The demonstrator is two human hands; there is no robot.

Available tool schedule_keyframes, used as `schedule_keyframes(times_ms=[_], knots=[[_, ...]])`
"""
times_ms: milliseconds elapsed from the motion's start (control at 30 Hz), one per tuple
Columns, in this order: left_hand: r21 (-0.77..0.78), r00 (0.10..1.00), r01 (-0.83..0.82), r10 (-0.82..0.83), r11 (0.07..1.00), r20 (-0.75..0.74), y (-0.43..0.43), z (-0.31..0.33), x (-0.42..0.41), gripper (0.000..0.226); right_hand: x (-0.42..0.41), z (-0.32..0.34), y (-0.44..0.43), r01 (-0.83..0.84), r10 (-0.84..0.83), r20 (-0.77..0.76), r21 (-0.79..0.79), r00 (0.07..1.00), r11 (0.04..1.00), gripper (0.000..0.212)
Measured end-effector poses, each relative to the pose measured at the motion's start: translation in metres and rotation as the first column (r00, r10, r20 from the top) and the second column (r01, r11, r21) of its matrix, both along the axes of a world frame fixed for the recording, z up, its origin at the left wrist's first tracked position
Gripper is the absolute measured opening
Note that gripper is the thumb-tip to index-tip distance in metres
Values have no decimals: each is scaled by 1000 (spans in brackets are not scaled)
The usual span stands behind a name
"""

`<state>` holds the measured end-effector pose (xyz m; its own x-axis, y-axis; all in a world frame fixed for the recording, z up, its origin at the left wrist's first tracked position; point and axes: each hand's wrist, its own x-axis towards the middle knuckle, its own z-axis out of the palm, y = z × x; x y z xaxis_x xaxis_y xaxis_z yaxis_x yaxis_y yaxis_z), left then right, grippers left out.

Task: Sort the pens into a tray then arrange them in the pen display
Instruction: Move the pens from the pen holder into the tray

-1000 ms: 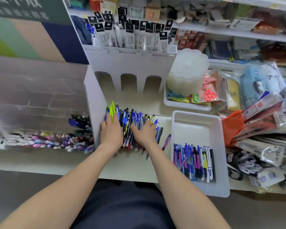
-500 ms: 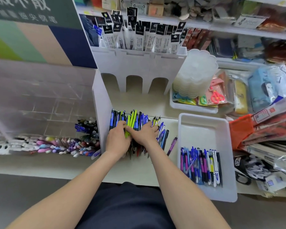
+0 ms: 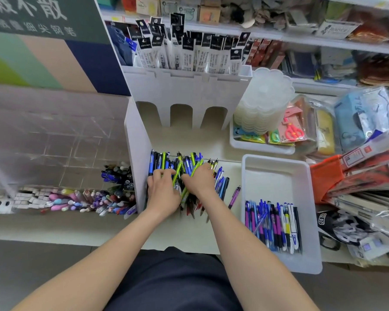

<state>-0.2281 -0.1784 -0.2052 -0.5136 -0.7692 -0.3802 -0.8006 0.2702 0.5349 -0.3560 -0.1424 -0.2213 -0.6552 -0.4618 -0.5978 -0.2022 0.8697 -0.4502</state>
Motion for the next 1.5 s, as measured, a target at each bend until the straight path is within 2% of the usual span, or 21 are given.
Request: schedule_keyframes(times_ms=[167, 300, 367, 433, 500, 533, 633, 733, 800, 967, 1033, 1133, 1233, 1333, 1500], knots=[[-40, 999, 19, -17, 999, 29, 3, 1, -1, 57, -6, -4, 9, -23, 23, 48, 0, 999, 1000, 81], [-86, 997, 66, -62, 994, 43, 6, 3, -1, 54, -11, -7, 14, -99, 99, 1, 6, 995, 995, 45], [-100, 996, 87, -85, 991, 23, 7, 5, -2, 51, -14, -4, 19, -87, 87, -7, -4, 996, 996, 37], [-118, 995, 98, -99, 988, -6, 9, 6, -4, 47, -16, 0, 27, -85, 86, 26, -46, 996, 995, 37], [-127, 994, 104, -109, 986, -32, 11, 7, -5, 42, -17, 3, 37, -54, 63, 83, -109, 995, 993, 52], [-127, 992, 105, -113, 986, -49, 12, 6, -6, 40, -18, 5, 42, -29, 44, 105, -139, 994, 990, 53], [-115, 984, 71, -89, 991, -154, 17, 7, -9, 33, -19, 14, 55, 64, -29, 143, -248, 989, 967, 25], [-37, 962, -33, 22, 999, -272, 22, 18, -20, 33, -24, 33, 71, 159, -67, 248, -375, 966, 913, 29], [33, 948, -59, 67, 998, -311, 25, 27, -31, 35, -28, 49, 85, 163, -28, 295, -445, 955, 880, 27], [343, 907, 34, 115, 939, -405, 45, 45, -64, 30, -46, 75, 130, 178, -27, 284, -522, 958, 834, 6], [393, 908, 98, 80, 915, -411, 61, 48, -77, 32, -62, 78, 156, 191, -70, 245, -515, 967, 836, 3], [408, 924, 207, -41, 889, -379, 87, 45, -96, 37, -87, 74, 198, 203, -154, 142, -453, 978, 868, 15], [323, 922, 333, -234, 886, -307, 114, 40, -110, 40, -107, 58, 240, 198, -211, -5, -329, 977, 923, 19], [257, 892, 432, -368, 864, -262, 139, 32, -122, 46, -112, 33, 269, 172, -200, -148, -179, 969, 969, 37], [221, 819, 572, -536, 790, -207, 166, 22, -129, 82, -93, 2, 278, 128, -140, -261, -61, 955, 990, 42]])
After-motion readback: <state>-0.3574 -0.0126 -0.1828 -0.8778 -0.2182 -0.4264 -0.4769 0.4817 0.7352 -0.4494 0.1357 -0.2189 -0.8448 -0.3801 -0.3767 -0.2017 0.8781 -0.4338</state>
